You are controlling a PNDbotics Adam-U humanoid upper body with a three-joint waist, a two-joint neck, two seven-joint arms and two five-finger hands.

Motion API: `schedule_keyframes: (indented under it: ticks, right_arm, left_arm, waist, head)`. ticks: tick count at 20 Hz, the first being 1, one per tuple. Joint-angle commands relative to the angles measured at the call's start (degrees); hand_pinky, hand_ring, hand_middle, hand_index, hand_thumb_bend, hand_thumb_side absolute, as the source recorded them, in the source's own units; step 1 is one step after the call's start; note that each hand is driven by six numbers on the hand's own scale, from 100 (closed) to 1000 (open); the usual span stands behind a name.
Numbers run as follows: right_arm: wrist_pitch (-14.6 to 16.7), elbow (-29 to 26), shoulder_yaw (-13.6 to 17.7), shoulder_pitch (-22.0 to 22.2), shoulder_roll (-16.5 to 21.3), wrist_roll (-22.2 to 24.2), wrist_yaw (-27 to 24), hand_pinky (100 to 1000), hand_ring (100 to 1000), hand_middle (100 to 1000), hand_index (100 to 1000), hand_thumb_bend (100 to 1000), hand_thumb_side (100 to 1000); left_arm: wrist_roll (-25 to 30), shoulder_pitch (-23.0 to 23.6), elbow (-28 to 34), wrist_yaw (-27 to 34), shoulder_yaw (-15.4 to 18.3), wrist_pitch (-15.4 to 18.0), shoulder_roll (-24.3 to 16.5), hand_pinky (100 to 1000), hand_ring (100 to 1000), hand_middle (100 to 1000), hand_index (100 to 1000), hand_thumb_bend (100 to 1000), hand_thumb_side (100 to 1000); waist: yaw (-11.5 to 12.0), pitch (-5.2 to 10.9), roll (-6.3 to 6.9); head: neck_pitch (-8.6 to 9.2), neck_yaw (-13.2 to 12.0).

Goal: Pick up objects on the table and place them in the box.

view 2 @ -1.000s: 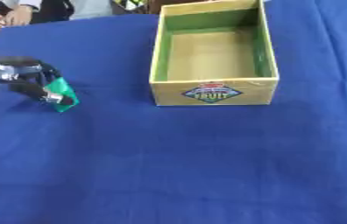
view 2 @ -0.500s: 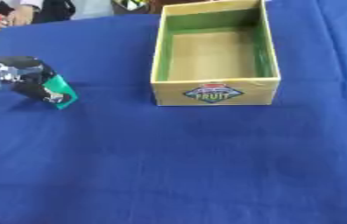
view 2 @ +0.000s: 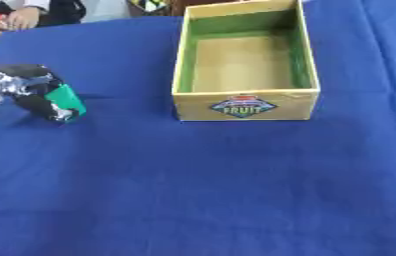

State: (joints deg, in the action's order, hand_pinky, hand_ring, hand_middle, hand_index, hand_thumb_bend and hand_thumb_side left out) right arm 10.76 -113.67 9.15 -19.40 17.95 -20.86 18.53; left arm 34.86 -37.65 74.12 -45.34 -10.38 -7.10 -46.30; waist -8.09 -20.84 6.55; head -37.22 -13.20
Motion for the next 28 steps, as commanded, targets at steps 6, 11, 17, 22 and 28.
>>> schedule_keyframes:
  ticks: [6,11,17,22,28]
  right_arm:
    - [-0.2,-0.9,0.3,-0.1,0.7,-0.5,-0.2,760,822,699,782,100,917]
    - [-0.3,-0.9,0.3,0.1,0.9,-0.7,-0.2,760,821,698,781,100,918]
    - [-0.4,-0.9,0.3,0.3,1.3,-0.8,-0.1,758,819,697,780,100,918]
    - [-0.2,-0.9,-0.1,0.2,1.5,-0.6,-0.3,757,818,697,779,100,917]
    - [0.1,-0.9,-0.4,-0.4,1.0,-0.2,-0.9,757,819,696,780,100,916]
  left_arm:
    - [-3.6,-1.9,1.7,0.1,1.6,-3.1,-2.5,100,426,390,409,100,372]
    - [-4.1,-3.0,3.7,-0.1,2.5,-3.9,-3.1,100,412,372,340,100,287]
    - [-3.9,-8.4,8.2,-0.2,2.2,-3.2,-1.4,100,393,342,294,100,288]
    - [-4.2,-16.9,8.9,-3.2,1.2,-1.7,4.2,100,382,328,279,100,284]
    - [-7.6,-25.7,4.9,-8.1,0.6,0.4,15.4,100,368,311,258,100,281]
  waist:
    - [0.5,1.52,-0.05]
    - [0.7,1.90,0.13]
    - [0.6,2.45,0.42]
    - [-0.2,3.08,0.78]
    - [-1.3,3.10,0.86]
  head:
    - [-0.30,0.1]
    - [-0.47,0.5]
    - [-0.84,1.1]
    - [-1.05,0.3]
    - [-0.75,-0.5]
